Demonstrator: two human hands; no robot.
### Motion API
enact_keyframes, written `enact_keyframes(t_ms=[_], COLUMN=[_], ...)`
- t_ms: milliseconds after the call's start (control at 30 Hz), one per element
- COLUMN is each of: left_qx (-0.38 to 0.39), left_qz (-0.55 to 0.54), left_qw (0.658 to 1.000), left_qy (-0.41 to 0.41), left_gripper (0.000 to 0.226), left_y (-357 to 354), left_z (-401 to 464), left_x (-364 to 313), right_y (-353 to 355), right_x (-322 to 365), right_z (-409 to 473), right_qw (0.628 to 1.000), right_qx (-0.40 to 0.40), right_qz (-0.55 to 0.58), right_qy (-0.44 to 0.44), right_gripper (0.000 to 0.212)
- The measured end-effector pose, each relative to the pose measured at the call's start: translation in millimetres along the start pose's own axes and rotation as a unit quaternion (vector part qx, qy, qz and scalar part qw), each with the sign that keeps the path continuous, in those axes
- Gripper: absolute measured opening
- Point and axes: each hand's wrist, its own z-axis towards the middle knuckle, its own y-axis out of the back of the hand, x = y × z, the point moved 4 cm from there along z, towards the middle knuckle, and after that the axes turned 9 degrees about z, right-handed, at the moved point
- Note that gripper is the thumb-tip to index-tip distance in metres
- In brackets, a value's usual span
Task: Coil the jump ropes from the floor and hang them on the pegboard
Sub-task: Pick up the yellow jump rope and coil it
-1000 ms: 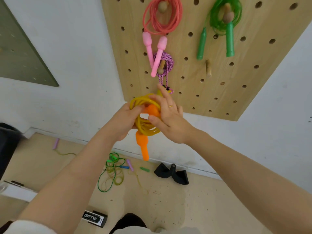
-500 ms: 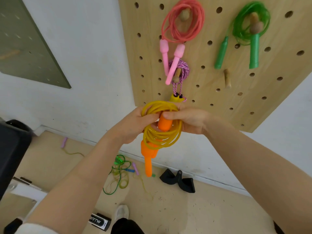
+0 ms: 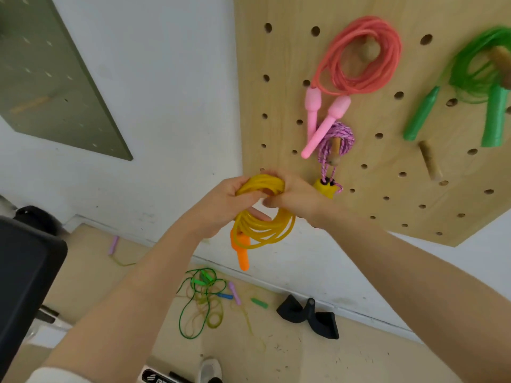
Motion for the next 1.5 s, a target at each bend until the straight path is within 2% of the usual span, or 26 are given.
enact_keyframes(t_ms=[33, 167, 233, 300, 400, 467, 533, 600, 700, 800, 867, 933, 1033, 1100, 1200, 1300, 1500], left_qx=[-0.019, -0.056, -0.070, -0.087, -0.095, -0.090, -0.082, -0.089, -0.112, -0.154, -0.225, -0.273, -0.291, -0.304, -0.351, -0.403, -0.414], left_qz=[-0.013, 0.013, -0.004, -0.055, -0.152, -0.209, -0.237, -0.239, -0.230, -0.235, -0.268, -0.297, -0.291, -0.290, -0.257, -0.197, -0.042], left_qw=[1.000, 0.997, 0.996, 0.992, 0.980, 0.971, 0.965, 0.964, 0.962, 0.952, 0.926, 0.906, 0.904, 0.900, 0.894, 0.890, 0.907], left_qy=[0.009, 0.050, 0.062, 0.071, 0.080, 0.077, 0.072, 0.074, 0.098, 0.124, 0.140, 0.127, 0.118, 0.115, 0.109, 0.084, 0.062], left_gripper=[0.018, 0.012, 0.013, 0.017, 0.022, 0.025, 0.023, 0.016, 0.008, 0.007, 0.016, 0.016, 0.015, 0.017, 0.015, 0.004, 0.012], left_y=[13, 61, 79, 97, 122, 137, 149, 161, 176, 188, 200, 216, 245, 271, 317, 374, 499], left_z=[1, 6, 6, 4, 3, 5, 8, 16, 28, 41, 47, 51, 49, 47, 42, 35, 35], left_x=[3, 19, 27, 34, 49, 56, 61, 66, 76, 85, 96, 106, 114, 117, 125, 137, 165], right_y=[-6, -21, -35, -50, -74, -86, -93, -99, -99, -103, -112, -126, -146, -160, -193, -229, -300], right_x=[4, 19, 25, 29, 38, 44, 45, 40, 24, 24, 27, 32, 46, 58, 83, 106, 147], right_z=[7, 35, 51, 69, 91, 104, 122, 141, 166, 190, 211, 229, 251, 265, 291, 327, 414], right_qw=[0.991, 0.957, 0.946, 0.956, 0.984, 0.975, 0.960, 0.951, 0.912, 0.904, 0.918, 0.949, 0.974, 0.973, 0.969, 0.968, 0.974], right_qx=[0.078, 0.213, 0.218, 0.182, 0.108, 0.062, 0.032, 0.012, -0.028, -0.009, 0.048, 0.124, 0.209, 0.230, 0.244, 0.238, 0.199], right_qz=[0.107, 0.199, 0.241, 0.230, 0.072, -0.050, -0.135, -0.219, -0.398, -0.428, -0.388, -0.274, -0.068, 0.014, 0.044, 0.069, 0.072], right_qy=[-0.007, -0.010, -0.019, 0.002, 0.121, 0.208, 0.245, 0.220, 0.093, -0.002, -0.058, -0.099, -0.060, -0.020, 0.019, 0.030, 0.082], right_gripper=[0.038, 0.022, 0.028, 0.043, 0.042, 0.048, 0.062, 0.071, 0.058, 0.058, 0.068, 0.062, 0.037, 0.035, 0.020, 0.017, 0.010])
